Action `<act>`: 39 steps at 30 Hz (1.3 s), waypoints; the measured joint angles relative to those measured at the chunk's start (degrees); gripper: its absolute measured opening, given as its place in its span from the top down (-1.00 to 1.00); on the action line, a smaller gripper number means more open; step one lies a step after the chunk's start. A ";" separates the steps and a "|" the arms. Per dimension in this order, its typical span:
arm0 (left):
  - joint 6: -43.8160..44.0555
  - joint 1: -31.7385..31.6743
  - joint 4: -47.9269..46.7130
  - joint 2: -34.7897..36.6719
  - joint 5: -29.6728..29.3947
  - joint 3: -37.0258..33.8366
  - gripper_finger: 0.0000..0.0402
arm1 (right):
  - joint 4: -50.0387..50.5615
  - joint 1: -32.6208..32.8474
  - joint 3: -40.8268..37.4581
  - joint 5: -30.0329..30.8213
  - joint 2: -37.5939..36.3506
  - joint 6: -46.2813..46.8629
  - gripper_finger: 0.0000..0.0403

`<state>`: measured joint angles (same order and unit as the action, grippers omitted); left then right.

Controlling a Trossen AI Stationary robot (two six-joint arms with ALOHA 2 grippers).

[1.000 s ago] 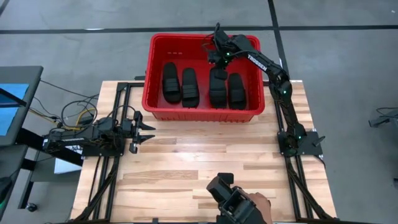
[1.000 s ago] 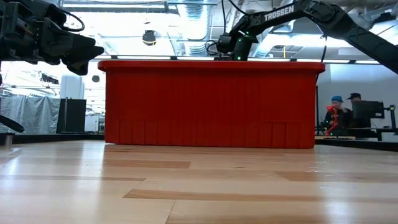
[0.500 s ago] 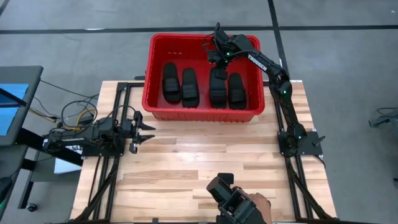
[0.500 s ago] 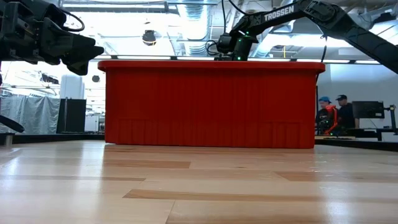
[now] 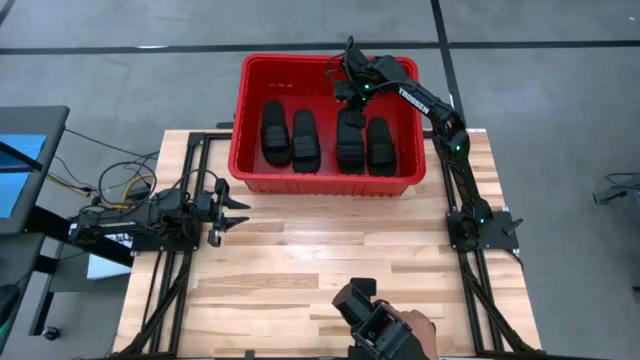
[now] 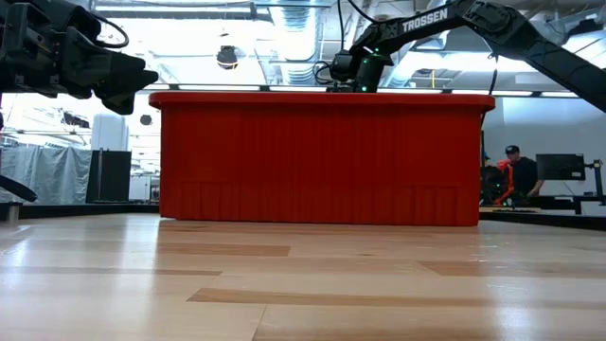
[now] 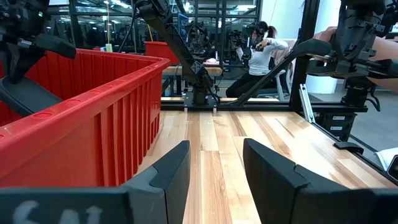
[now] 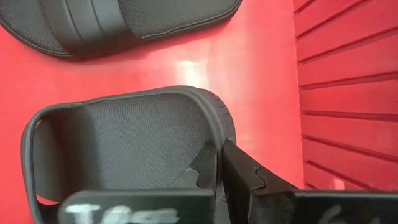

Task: Pick and place slides into bin
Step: Put the black slipper into the red container

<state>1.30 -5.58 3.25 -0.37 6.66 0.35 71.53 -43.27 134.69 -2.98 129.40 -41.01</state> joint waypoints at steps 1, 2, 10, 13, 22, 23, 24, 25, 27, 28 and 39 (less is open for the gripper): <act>0.00 -0.02 0.00 -0.01 0.00 -0.01 0.31 | 0.01 0.00 0.00 0.00 0.00 0.00 1.00; 0.00 0.00 -0.02 0.01 0.00 0.01 0.31 | 0.00 0.00 0.00 0.01 0.00 0.00 1.00; 0.00 0.00 0.00 0.00 0.00 0.01 0.31 | 0.04 0.00 0.00 0.00 0.00 0.00 1.00; 0.00 -0.02 0.00 0.01 0.00 -0.01 0.31 | 0.07 0.00 0.00 0.00 0.00 0.00 1.00; 0.01 0.00 0.00 -0.01 0.00 0.00 0.31 | 0.07 0.00 0.02 -0.01 0.00 -0.02 0.78; 0.01 0.00 0.00 0.00 0.00 0.00 0.31 | 0.09 0.00 0.02 -0.04 0.00 -0.02 0.75; 0.02 0.00 0.00 -0.02 0.00 0.01 0.31 | 0.09 0.00 0.02 -0.06 0.00 -0.02 0.72; 0.00 0.00 0.00 0.01 0.00 0.01 0.31 | 0.09 0.00 0.02 -0.11 0.00 -0.02 0.70; 0.00 -0.01 0.00 -0.01 0.00 0.01 0.31 | 0.09 0.00 0.02 -0.13 0.00 -0.02 0.67; 0.01 -0.01 0.00 -0.01 0.00 0.00 0.31 | 0.09 0.00 0.02 -0.13 0.00 -0.02 0.66; 0.02 -0.02 0.00 0.01 0.00 0.01 0.31 | 0.50 0.00 0.02 -0.07 0.00 0.07 0.54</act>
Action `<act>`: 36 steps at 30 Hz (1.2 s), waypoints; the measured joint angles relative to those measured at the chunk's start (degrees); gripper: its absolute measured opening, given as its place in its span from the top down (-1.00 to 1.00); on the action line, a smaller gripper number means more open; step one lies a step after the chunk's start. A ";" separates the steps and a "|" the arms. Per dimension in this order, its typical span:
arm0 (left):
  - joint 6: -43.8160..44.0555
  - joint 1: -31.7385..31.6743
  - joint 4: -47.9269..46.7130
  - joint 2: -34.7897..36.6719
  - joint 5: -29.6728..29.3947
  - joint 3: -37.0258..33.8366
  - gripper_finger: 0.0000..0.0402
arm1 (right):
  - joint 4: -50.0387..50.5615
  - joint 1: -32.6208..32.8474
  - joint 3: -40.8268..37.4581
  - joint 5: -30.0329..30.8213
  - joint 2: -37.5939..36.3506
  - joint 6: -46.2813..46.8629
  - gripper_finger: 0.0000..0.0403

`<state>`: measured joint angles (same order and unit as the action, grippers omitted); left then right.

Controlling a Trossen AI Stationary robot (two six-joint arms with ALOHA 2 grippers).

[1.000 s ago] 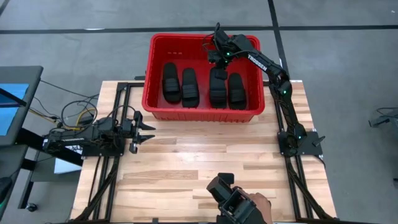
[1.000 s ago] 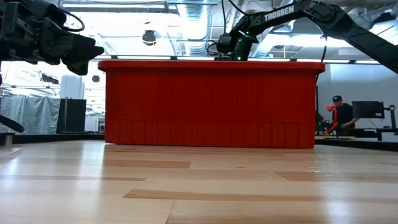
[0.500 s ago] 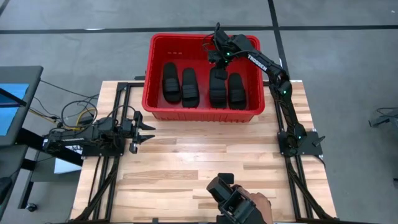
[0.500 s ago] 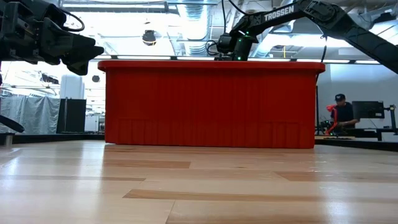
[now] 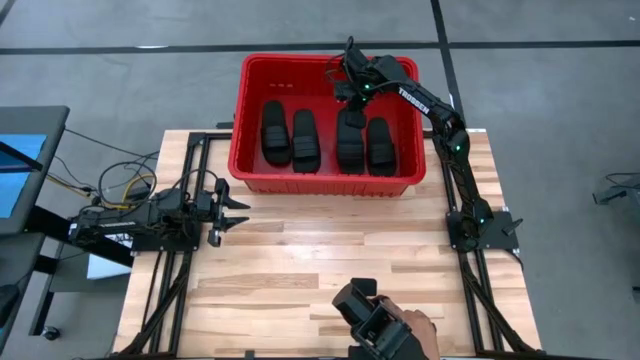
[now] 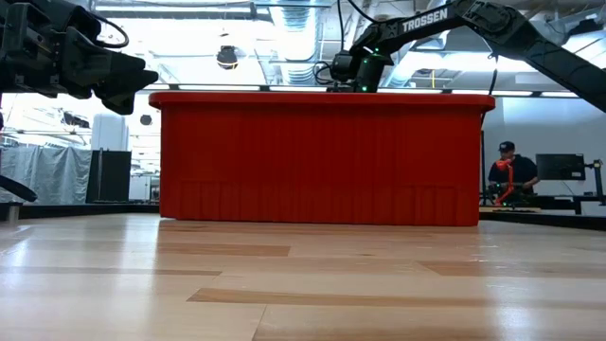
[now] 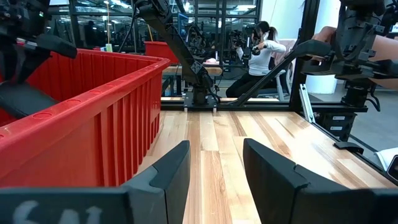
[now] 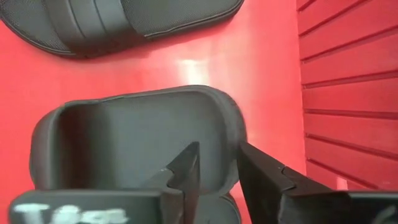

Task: Pick and place slides into bin
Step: Put the black slipper into the red container, then return to Home Position

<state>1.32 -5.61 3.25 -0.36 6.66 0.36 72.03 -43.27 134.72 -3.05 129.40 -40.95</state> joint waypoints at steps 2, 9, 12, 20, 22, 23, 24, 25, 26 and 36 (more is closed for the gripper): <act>-0.02 0.02 0.00 -0.01 0.00 -0.01 0.31 | 0.00 0.02 0.00 -0.02 0.00 0.17 0.47; -0.02 0.02 0.00 0.00 0.00 0.00 0.31 | -0.02 0.02 0.00 0.00 0.00 0.45 0.23; -0.02 0.00 0.00 -0.02 0.00 0.00 0.31 | -0.02 0.02 0.00 0.02 0.00 0.46 0.17; -0.01 0.01 0.00 0.00 0.00 0.00 0.31 | -0.04 0.02 0.00 0.07 0.00 0.46 0.15; -0.02 0.02 0.00 0.00 0.00 -0.02 0.31 | -0.04 0.02 0.00 0.07 0.00 0.46 0.17; -0.01 0.01 0.00 0.00 0.00 -0.01 0.31 | -0.04 0.02 0.00 0.07 0.00 0.46 0.18; -0.02 0.02 0.00 -0.01 0.00 0.00 0.31 | -0.04 0.02 0.00 0.07 0.00 0.46 0.19; -0.01 0.02 0.00 -0.02 0.00 0.00 0.31 | -0.04 0.02 0.00 0.07 0.00 0.46 0.19; -0.02 0.02 0.00 -0.02 0.00 -0.01 0.31 | -0.04 0.02 0.00 0.07 0.00 0.46 0.20; -0.02 0.01 0.00 -0.02 0.00 0.00 0.31 | -0.04 0.02 0.00 0.09 0.00 0.46 0.22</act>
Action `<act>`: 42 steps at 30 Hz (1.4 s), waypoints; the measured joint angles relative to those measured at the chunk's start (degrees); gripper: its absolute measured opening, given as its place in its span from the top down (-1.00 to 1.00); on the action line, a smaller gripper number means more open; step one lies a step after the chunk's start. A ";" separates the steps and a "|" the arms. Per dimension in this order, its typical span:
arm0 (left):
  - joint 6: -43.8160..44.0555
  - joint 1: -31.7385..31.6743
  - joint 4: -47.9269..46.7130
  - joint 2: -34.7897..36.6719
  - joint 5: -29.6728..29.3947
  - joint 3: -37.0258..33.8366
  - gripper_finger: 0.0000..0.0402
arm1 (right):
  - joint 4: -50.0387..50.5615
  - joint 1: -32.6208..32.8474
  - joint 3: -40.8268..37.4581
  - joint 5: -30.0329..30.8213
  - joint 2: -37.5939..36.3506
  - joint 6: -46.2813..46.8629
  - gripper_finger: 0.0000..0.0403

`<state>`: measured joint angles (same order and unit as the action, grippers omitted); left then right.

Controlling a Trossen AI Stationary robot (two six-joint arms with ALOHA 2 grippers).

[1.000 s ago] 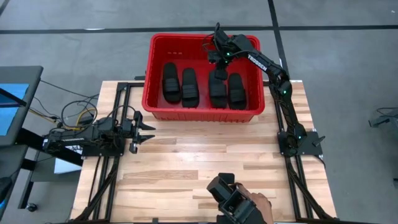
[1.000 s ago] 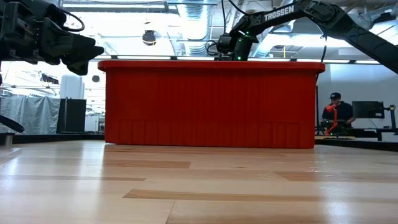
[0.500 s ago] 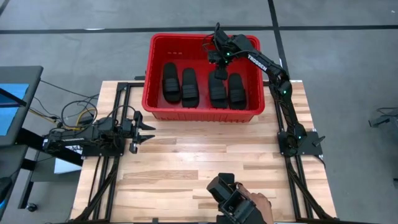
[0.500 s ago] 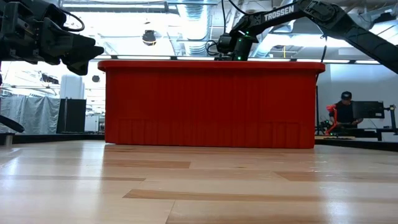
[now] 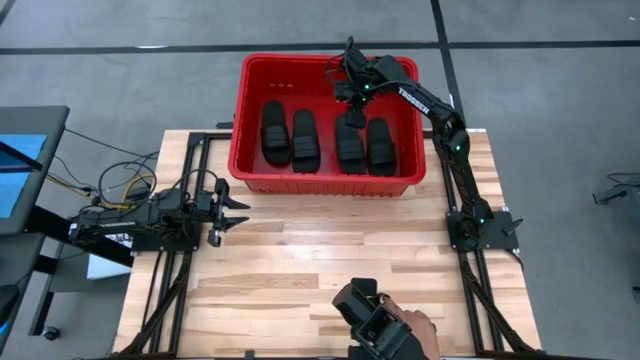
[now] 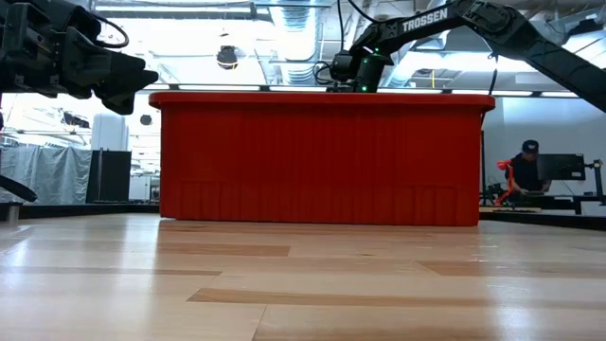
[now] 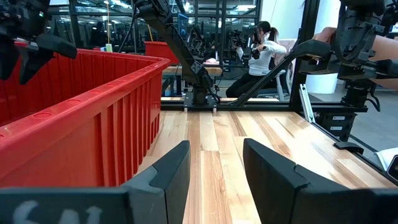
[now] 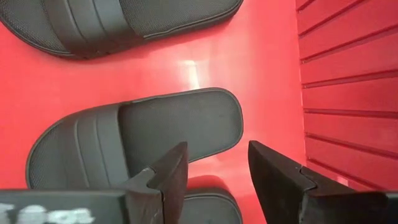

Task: Pick and place slides into bin
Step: Return to Home Position

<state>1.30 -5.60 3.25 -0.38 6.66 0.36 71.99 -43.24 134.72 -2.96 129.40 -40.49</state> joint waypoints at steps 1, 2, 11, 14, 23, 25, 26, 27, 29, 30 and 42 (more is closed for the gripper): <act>0.02 -0.01 0.00 -0.01 0.00 0.00 0.31 | 0.00 0.00 0.00 0.00 0.00 0.00 0.22; 0.02 0.02 0.00 0.02 0.00 -0.02 0.31 | 0.00 0.00 0.00 0.00 0.00 0.00 0.21; 0.01 0.01 0.00 0.01 0.00 0.00 0.31 | 0.00 0.00 0.00 0.30 0.00 0.00 0.22; 0.00 0.02 0.00 0.01 0.00 0.00 0.31 | 0.00 0.00 0.00 0.39 0.00 0.00 0.22; 0.01 0.02 0.00 -0.01 0.00 0.00 0.31 | 0.06 0.51 0.07 4.81 0.00 0.08 0.20; 0.02 0.02 0.00 0.01 0.00 0.00 0.31 | 0.04 0.65 0.22 4.86 -0.02 0.07 0.20; 0.00 0.02 0.00 -0.01 0.00 0.00 0.31 | -0.07 0.87 0.25 4.92 -0.07 0.04 0.20; 0.00 0.01 0.00 -0.01 0.00 -0.02 0.31 | -0.02 0.90 0.26 4.96 -0.10 0.00 0.20; 0.00 0.01 0.00 0.00 0.00 0.00 0.31 | 0.00 0.83 0.26 4.96 -0.29 -0.24 0.21; 0.00 0.02 0.00 0.00 0.00 0.00 0.31 | -0.02 0.96 0.26 4.96 -0.41 -0.36 0.22; 0.00 0.00 0.00 -0.01 0.00 -0.02 0.31 | -2.47 2.00 0.28 7.61 -6.29 -1.51 0.39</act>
<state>1.30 -5.60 3.25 -0.38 6.66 0.34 69.52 -41.24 135.00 4.64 123.11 -42.00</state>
